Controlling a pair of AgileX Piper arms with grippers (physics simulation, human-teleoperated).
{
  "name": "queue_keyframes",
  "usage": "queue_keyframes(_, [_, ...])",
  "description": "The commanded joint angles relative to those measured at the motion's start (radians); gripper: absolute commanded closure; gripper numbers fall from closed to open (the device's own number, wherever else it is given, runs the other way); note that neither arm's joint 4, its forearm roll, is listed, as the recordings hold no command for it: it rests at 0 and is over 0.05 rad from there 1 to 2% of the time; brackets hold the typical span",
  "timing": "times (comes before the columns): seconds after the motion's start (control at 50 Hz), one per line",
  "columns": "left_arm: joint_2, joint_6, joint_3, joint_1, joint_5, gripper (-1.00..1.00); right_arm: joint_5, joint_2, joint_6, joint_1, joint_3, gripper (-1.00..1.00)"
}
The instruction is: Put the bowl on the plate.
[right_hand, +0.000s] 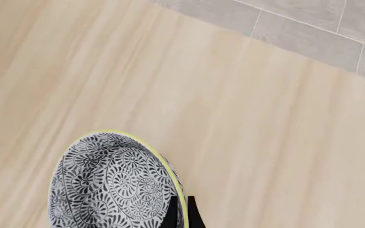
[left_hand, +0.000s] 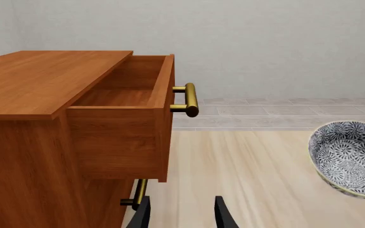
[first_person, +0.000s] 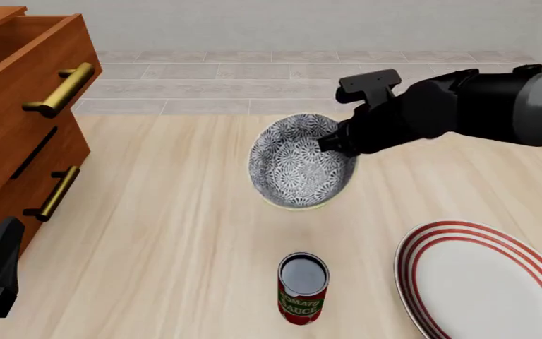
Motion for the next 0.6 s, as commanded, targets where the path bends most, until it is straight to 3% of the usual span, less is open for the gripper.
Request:
queue_keyframes(0.02, [0.000,0.000,0.000,0.000,0.000,-1.00,0.012,-0.091,0.002,-0.031,0.043,1.00])
queue_keyframes(0.6, [0.000,0.000,0.000,0.000,0.000,-1.00,0.055,-0.419,0.036,-0.164,0.282,1.00])
